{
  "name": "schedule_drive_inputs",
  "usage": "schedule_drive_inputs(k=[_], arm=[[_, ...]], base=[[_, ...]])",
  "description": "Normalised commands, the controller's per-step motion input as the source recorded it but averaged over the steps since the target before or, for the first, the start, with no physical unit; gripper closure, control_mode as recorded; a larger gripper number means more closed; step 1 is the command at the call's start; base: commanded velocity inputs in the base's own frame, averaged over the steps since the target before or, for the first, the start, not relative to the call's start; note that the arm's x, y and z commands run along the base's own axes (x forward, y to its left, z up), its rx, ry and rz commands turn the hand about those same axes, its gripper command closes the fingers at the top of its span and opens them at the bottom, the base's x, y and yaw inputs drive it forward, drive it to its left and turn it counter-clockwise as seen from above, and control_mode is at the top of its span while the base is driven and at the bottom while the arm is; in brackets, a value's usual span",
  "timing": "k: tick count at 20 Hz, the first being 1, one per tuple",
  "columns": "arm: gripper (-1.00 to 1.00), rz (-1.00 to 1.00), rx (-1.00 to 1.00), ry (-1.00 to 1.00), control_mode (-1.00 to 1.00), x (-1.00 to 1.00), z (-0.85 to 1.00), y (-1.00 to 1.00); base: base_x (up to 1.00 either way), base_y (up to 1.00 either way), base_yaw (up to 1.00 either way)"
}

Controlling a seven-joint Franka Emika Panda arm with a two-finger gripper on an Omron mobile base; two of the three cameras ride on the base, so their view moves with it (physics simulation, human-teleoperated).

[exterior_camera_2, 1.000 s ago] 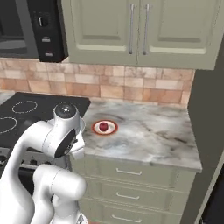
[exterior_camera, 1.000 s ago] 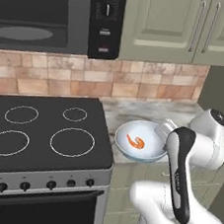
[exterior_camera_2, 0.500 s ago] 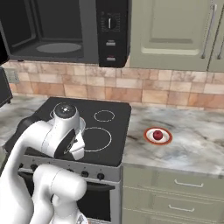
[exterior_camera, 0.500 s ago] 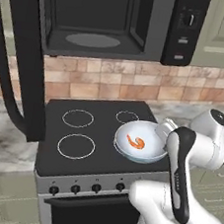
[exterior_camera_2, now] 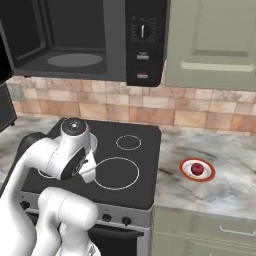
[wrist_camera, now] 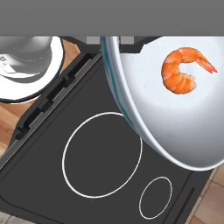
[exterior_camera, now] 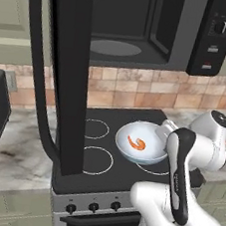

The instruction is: Remove the apple from the bowl and place it on the small plate. Then place the bowl with only the shrimp in the microwave, close the door, and press the start button to microwave the shrimp.

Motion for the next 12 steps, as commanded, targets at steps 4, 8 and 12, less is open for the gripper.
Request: schedule_drive_inputs(k=[4,8,12], arm=[[1.0,0.0,0.0,0.0,1.0,0.0,0.0,0.0],[1.0,0.0,0.0,0.0,1.0,0.0,0.0,0.0],[1.0,0.0,0.0,0.0,1.0,0.0,0.0,0.0]], base=[[0.6,0.17,0.0],[0.34,0.01,0.0],[0.19,0.0,0.02]])
